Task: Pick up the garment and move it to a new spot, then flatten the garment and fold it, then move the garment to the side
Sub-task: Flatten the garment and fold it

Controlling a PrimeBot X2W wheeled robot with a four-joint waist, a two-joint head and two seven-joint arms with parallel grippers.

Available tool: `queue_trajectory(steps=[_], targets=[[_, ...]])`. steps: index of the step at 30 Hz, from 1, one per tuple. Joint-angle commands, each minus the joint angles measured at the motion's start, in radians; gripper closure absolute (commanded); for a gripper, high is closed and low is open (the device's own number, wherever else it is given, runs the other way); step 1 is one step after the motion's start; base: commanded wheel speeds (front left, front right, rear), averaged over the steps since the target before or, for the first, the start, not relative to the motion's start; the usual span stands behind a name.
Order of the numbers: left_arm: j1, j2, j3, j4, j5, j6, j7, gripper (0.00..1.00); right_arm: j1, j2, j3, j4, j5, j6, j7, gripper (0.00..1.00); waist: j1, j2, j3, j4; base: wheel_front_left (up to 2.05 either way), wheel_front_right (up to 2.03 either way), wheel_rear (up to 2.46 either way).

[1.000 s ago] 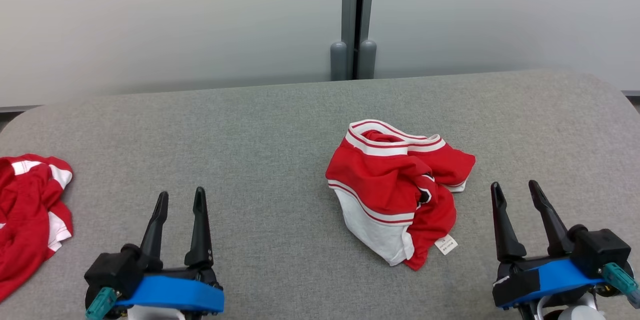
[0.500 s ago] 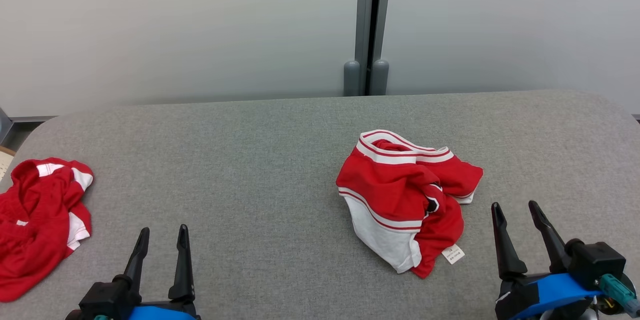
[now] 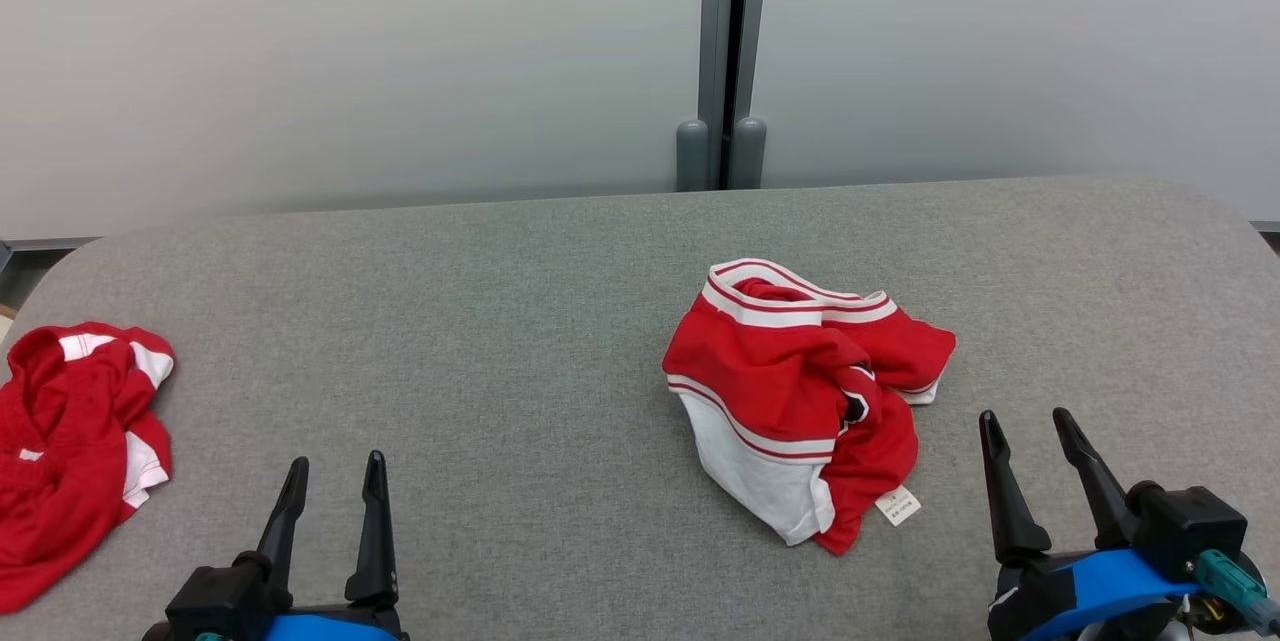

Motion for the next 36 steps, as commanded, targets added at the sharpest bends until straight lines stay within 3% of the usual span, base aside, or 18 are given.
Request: queue_trajectory(steps=[1,10,14,21,27,33,34,35,36], targets=[[0.004,0.001,0.005,0.000,-0.003,-0.006,-0.003,0.00,-0.003,-0.004,0.001,0.001,0.004,0.000,-0.001,0.00,0.0001,0.0000,0.001,0.002,0.00,0.00,0.00],[-0.009,-0.012,0.003,0.002,0.005,-0.006,-0.003,0.00,-0.038,-0.004,0.028,-0.003,0.015,0.000,0.014,0.00,0.0001,0.0000,0.013,0.025,0.00,0.00,0.00],[-0.026,-0.015,0.000,0.001,0.004,-0.008,-0.003,0.00,-0.089,-0.002,0.095,0.018,0.051,0.000,0.110,0.00,0.0001,0.0000,0.027,0.044,0.00,0.00,0.00],[-0.047,-0.016,-0.003,0.005,0.004,-0.010,-0.003,0.00,-0.204,-0.004,0.223,0.118,0.167,0.000,0.284,0.00,0.0001,0.0000,0.050,0.082,0.00,0.00,0.00],[-0.060,-0.019,-0.009,0.007,0.004,-0.012,-0.003,0.00,-0.293,-0.004,0.251,0.235,0.220,0.000,0.295,0.00,0.0001,0.0000,0.064,0.112,0.00,0.00,0.00],[-0.071,-0.022,-0.016,0.010,0.002,-0.014,-0.003,0.00,-0.378,-0.004,0.263,0.381,0.189,0.000,0.289,0.00,0.0001,0.0000,0.071,0.134,0.00,0.00,0.00],[-0.071,-0.023,-0.018,0.012,0.002,-0.014,-0.003,0.00,-0.390,-0.004,0.268,0.402,0.181,0.000,0.286,0.08,0.0001,0.0000,0.069,0.137,0.00,0.00,0.00],[-0.071,-0.023,-0.021,0.015,0.003,-0.014,-0.003,0.00,-0.399,-0.004,0.277,0.417,0.176,0.000,0.280,1.00,0.0001,0.0000,0.066,0.141,0.00,0.00,0.00],[-0.070,-0.024,-0.023,0.017,0.003,-0.015,-0.003,0.00,-0.405,-0.004,0.285,0.434,0.175,0.000,0.277,1.00,0.0001,0.0000,0.063,0.144,0.00,0.00,0.00]])
